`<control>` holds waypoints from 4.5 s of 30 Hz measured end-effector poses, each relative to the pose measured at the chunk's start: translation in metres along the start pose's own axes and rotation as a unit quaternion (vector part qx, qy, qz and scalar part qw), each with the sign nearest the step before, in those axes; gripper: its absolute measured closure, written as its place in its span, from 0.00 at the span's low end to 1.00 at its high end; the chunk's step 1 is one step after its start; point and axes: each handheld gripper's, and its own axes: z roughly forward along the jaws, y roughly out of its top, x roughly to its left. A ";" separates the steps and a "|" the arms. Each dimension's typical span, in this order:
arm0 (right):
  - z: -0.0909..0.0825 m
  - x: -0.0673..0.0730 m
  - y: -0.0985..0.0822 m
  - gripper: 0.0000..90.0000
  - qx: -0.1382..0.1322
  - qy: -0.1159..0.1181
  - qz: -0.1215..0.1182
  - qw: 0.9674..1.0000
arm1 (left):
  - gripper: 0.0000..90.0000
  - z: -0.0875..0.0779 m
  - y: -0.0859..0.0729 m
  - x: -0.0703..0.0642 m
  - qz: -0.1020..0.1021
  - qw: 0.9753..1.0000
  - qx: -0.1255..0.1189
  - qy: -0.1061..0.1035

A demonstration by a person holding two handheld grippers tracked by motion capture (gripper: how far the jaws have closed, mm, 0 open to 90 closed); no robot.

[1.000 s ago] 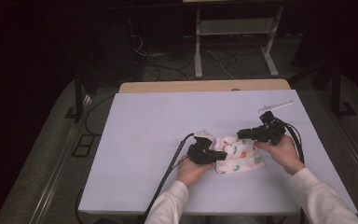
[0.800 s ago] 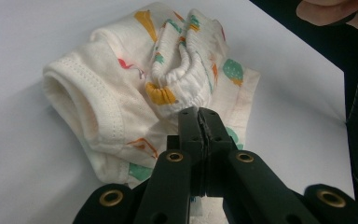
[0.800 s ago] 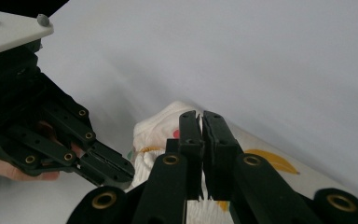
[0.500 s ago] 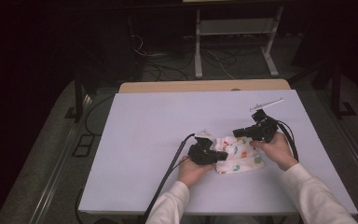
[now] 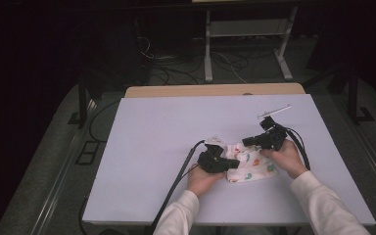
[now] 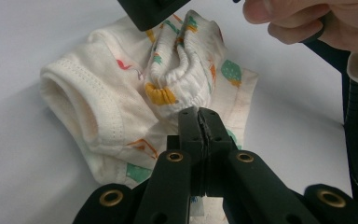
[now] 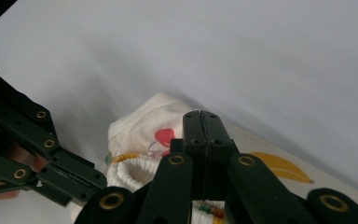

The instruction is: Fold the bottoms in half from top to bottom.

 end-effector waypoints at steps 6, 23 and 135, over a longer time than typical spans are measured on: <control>0.009 -0.001 0.000 0.98 0.019 -0.001 0.004 1.000 | 0.98 0.000 0.000 0.000 0.001 1.000 0.001 0.000; 0.019 -0.006 0.001 0.98 0.070 0.015 0.011 0.997 | 0.96 0.001 -0.001 -0.001 -0.001 1.000 0.010 -0.002; -0.060 -0.050 -0.015 0.00 -0.073 0.031 -0.004 0.997 | 0.00 -0.019 0.058 0.052 -0.044 0.996 -0.040 0.069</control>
